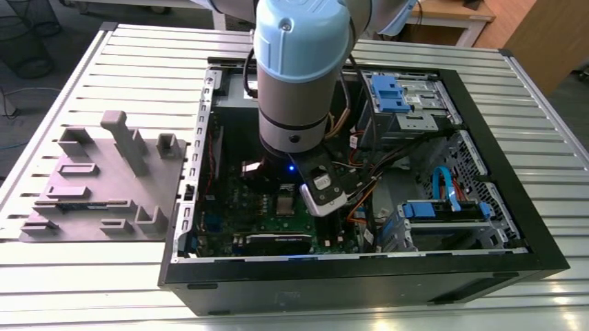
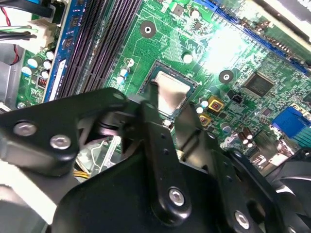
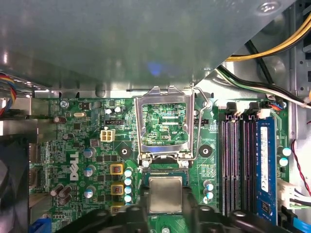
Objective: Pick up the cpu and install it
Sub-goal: 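Place the cpu into insertion slot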
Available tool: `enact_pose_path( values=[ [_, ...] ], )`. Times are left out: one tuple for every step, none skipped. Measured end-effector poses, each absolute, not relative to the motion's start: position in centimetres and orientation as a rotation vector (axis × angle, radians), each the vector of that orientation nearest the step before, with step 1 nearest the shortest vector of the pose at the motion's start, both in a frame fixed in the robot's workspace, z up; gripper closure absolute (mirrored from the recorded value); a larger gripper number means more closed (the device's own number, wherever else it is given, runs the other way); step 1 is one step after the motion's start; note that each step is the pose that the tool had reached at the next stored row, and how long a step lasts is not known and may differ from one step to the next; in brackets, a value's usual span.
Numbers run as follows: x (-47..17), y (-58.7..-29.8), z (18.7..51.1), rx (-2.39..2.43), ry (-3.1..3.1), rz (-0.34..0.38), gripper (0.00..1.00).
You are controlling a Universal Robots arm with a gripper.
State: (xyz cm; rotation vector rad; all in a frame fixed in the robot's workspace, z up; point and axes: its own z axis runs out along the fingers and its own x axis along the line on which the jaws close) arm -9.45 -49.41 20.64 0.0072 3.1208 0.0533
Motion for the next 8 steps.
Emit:
enact_pose_path(
  values=[
    [-9.45, -49.41, 20.65, 0.007, 3.121, 0.053, 0.64],
    [-9.45, -49.41, 20.66, 0.007, 3.121, 0.053, 0.64],
    [-9.45, -49.41, 20.66, 0.007, 3.121, 0.053, 0.70],
    [-9.45, -49.41, 20.67, 0.007, 3.121, 0.053, 0.76],
    [-9.45, -49.41, 20.68, 0.007, 3.121, 0.053, 0.76],
    [-9.45, -49.41, 20.69, 0.007, 3.121, 0.053, 0.82],
    [-9.45, -49.41, 20.70, 0.007, 3.121, 0.053, 0.88],
    [-9.45, -49.41, 20.71, 0.007, 3.121, 0.053, 0.88]
  ],
)
